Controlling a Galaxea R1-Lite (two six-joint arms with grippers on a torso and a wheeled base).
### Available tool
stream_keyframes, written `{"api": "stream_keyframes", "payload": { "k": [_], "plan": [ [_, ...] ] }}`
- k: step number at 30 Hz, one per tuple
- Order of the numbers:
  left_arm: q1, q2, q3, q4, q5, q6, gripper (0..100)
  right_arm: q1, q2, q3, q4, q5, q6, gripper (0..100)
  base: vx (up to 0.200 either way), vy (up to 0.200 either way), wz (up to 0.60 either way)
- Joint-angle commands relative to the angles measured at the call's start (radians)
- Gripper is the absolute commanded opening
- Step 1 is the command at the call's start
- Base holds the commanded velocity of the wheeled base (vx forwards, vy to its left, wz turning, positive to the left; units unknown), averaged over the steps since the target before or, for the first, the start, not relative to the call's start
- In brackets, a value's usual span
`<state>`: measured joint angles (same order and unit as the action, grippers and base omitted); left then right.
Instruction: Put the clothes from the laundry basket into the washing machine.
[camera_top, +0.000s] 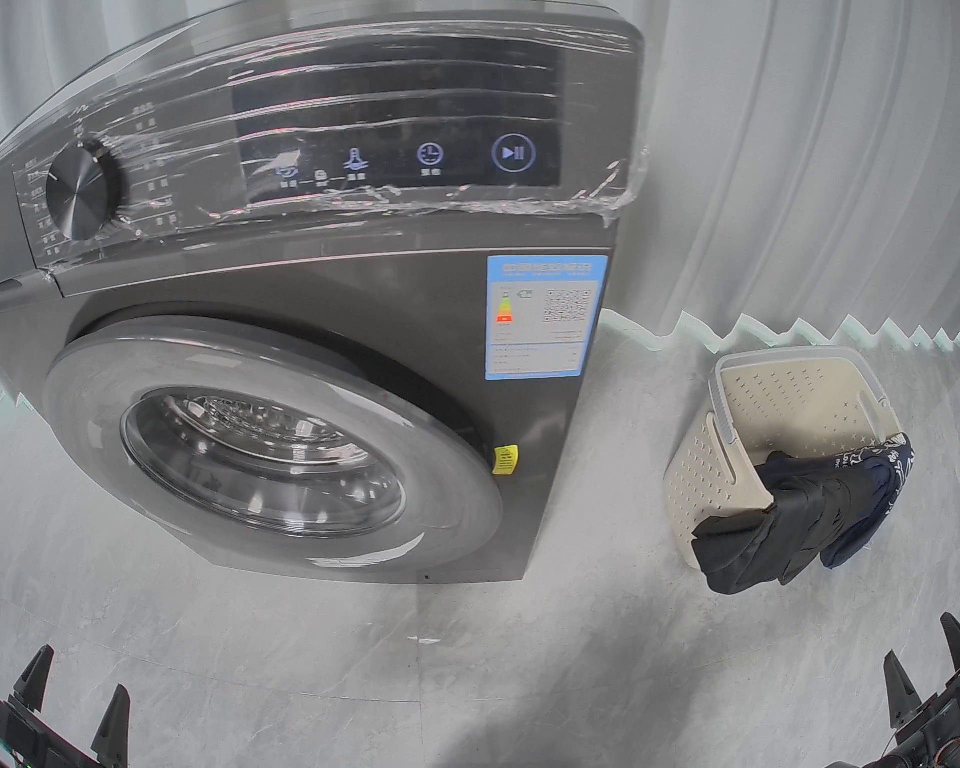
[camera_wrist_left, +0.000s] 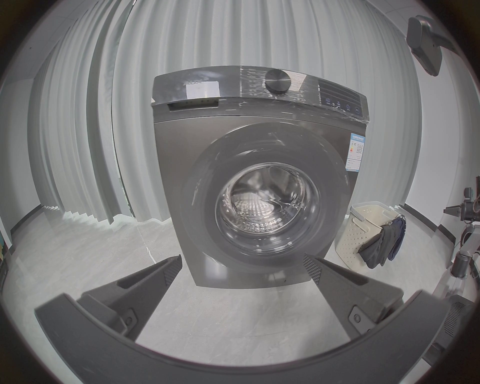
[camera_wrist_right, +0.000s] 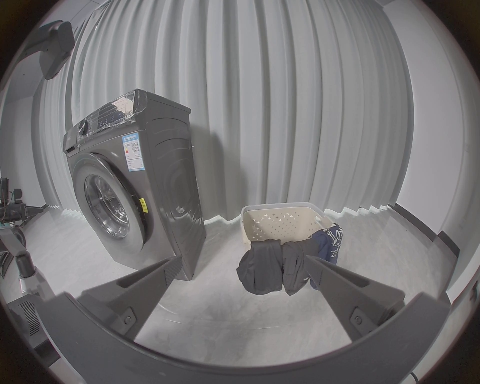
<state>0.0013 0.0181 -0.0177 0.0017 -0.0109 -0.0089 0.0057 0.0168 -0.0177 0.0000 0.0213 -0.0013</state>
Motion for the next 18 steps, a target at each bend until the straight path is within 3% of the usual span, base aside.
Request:
{"api": "stream_keyframes", "payload": {
  "k": [1,18],
  "plan": [
    [0.0,-0.018,0.016,0.0,0.0,0.0,100,0.0,-0.017,0.016,0.0,0.0,0.0,100,0.0,0.2,0.0],
    [0.0,-0.018,0.015,0.0,0.0,0.001,100,0.0,-0.017,0.016,0.0,0.0,0.0,100,0.0,0.2,0.0]
  ]
}}
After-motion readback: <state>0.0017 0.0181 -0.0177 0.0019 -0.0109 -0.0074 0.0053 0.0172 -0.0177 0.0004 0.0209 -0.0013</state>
